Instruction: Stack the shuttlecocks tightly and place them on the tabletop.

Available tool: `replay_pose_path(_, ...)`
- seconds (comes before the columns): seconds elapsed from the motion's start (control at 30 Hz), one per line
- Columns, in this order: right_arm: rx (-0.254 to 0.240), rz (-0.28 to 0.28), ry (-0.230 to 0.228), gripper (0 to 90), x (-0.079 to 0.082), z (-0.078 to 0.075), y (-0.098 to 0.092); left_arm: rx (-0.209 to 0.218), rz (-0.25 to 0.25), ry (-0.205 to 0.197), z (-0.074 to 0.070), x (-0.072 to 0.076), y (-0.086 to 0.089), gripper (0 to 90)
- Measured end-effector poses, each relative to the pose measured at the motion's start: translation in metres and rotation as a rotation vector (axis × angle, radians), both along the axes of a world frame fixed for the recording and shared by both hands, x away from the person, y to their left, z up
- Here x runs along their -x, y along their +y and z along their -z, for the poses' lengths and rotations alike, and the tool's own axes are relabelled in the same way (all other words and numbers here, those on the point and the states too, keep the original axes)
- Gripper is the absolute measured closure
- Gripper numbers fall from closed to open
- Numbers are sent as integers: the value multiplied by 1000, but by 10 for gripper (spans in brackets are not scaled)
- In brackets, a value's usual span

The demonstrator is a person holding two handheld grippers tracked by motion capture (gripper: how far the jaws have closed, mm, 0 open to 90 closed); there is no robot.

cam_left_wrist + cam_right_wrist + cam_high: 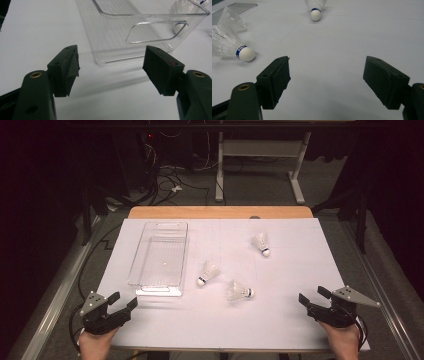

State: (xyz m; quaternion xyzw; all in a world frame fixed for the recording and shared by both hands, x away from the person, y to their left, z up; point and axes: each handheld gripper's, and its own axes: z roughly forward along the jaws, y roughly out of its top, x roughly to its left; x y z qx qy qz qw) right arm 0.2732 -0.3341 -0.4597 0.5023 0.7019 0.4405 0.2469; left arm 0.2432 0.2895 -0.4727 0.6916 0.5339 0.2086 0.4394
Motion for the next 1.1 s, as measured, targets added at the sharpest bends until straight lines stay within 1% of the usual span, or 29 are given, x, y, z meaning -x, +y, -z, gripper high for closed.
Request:
replay_pose_path(0.2, 2, -5, 1, 218, 0, 0, 1, -3, 1, -3, 0, 1, -1, 299)
replay_pose_path(0.5, 1, -8, 3, 217, 0, 0, 1, 4, -1, -2, -1, 1, 1, 297)
replay_pose_path(0.63, 0, -8, -4, 217, 1, 0, 2, 20, -12, 2, -1, 1, 4, 300)
replay_pose_path(0.77, 5, -15, 1, 217, 0, 0, 3, 14, -14, 0, -2, 2, 5, 316)
replay_pose_path(0.8, 5, -16, 2, 217, 0, 0, 3, 3, -15, -1, -2, 3, 5, 318)
replay_pose_path(0.97, 4, -25, 4, 217, 0, 0, 4, 10, -16, 0, -3, 4, 5, 317)
replay_pose_path(1.1, 9, -25, 9, 217, 0, 0, 5, 7, -3, -2, -4, 5, 3, 314)
